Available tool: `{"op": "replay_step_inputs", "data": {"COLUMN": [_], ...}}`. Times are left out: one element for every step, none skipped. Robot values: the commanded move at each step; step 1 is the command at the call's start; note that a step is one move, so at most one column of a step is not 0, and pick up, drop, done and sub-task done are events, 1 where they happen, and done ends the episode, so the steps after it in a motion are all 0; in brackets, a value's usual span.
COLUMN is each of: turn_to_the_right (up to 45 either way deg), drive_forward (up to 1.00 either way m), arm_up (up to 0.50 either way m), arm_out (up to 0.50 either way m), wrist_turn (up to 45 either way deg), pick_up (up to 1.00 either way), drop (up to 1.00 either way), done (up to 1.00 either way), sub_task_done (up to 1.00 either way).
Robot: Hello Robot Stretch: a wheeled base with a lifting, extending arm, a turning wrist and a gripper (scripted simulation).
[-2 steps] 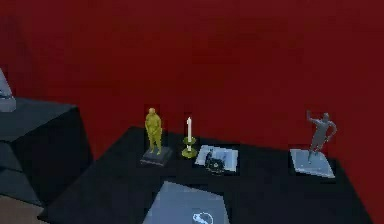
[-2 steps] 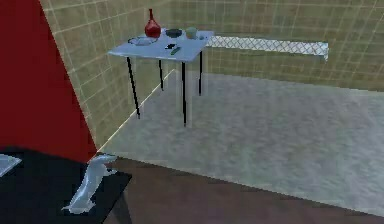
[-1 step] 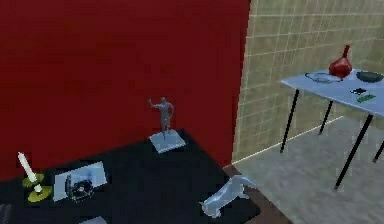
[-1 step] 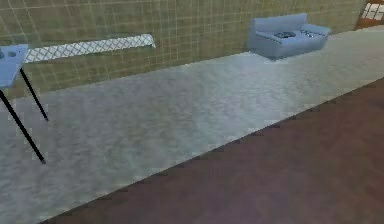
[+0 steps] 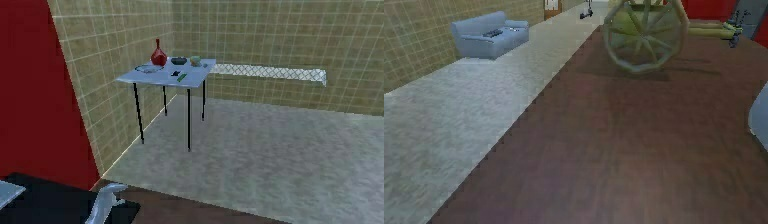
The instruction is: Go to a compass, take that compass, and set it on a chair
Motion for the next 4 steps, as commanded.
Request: {"op": "replay_step_inputs", "data": {"turn_to_the_right": [15.0,0.0,-45.0,-33.0], "drive_forward": [0.0,0.9,0.0,0.0], "arm_up": [0.0,0.0,0.0,0.0], "arm_out": [0.0,0.0,0.0,0.0], "wrist_turn": [0.0,0.0,0.0,0.0], "pick_up": [0.0,0.0,0.0,0.0], "drop": [0.0,0.0,0.0,0.0], "done": [0.0,0.0,0.0,0.0], "sub_task_done": [0.0,0.0,0.0,0.0]}}
